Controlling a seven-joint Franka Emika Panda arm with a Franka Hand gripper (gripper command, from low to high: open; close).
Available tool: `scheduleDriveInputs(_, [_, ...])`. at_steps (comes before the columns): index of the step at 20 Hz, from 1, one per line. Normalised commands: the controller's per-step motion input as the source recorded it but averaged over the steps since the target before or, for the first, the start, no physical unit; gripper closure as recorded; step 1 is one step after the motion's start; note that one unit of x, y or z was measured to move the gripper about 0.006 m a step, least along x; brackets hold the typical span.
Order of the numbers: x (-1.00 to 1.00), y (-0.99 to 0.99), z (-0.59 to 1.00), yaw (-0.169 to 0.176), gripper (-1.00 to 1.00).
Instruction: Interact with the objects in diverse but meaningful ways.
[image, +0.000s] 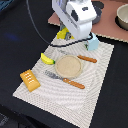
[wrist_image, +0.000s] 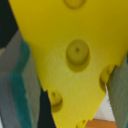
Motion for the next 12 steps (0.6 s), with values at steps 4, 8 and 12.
scheduleDriveInputs(4, [-0.96,0.62,-0.12,0.000,1.00])
scheduleDriveInputs(8, [-0.77,0.57,-0.32,-0.002,1.00])
scheduleDriveInputs(12, [-0.46,0.35,-0.55,-0.028,1.00])
